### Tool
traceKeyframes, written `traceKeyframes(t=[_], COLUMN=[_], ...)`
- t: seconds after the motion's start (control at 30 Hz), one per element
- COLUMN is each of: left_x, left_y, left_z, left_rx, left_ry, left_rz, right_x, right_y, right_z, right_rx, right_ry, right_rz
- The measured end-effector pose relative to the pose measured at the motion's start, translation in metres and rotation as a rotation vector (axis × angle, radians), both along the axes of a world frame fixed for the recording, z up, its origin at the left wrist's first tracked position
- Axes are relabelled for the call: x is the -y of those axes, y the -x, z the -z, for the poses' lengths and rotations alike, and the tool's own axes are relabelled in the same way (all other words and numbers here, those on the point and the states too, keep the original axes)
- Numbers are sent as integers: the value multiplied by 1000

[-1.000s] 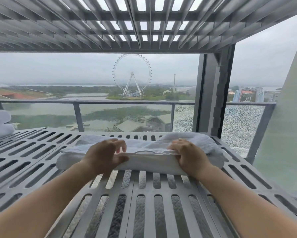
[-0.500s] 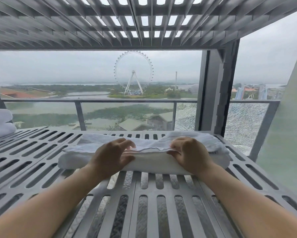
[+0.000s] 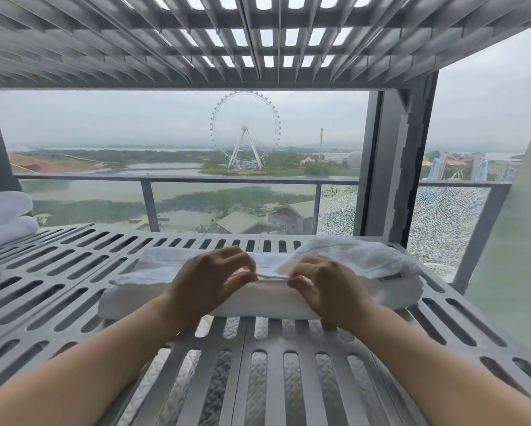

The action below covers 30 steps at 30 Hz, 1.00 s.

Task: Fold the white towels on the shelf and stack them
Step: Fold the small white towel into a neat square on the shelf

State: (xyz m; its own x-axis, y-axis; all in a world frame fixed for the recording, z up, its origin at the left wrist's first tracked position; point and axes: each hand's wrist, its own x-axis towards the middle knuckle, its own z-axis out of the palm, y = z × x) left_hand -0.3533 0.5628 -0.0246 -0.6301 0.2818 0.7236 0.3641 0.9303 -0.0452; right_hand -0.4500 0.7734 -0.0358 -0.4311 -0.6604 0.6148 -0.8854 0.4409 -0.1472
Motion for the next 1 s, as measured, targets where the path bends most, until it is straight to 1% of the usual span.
traceKeyframes(t=[0.1, 0.27, 0.43, 0.53, 0.6, 0.7, 0.87, 1.0], left_x=[2, 6, 6, 6, 6, 6, 5, 4], left_y=[-1, 1, 1, 0, -1, -3, -4, -4], left_z=[-1, -2, -2, -1, -2, -4, -4, -5], left_rx=[23, 20, 53, 73, 77, 38, -18, -36], left_ry=[0, 11, 13, -12, -13, 36, 81, 125], left_rz=[13, -5, 7, 22, 21, -9, -67, -56], right_x=[-2, -7, -2, 0, -1, -2, -2, 2], right_y=[1, 1, -6, -8, -9, -11, -10, -12], right_z=[2, 0, -1, 0, 0, -3, 2, 4], right_rx=[19, 49, -31, -61, -70, -103, -81, -101], right_ry=[-24, 14, 18, 4, 38, 73, -34, -27], right_rz=[-23, -55, -118, -108, -102, -106, -119, -87])
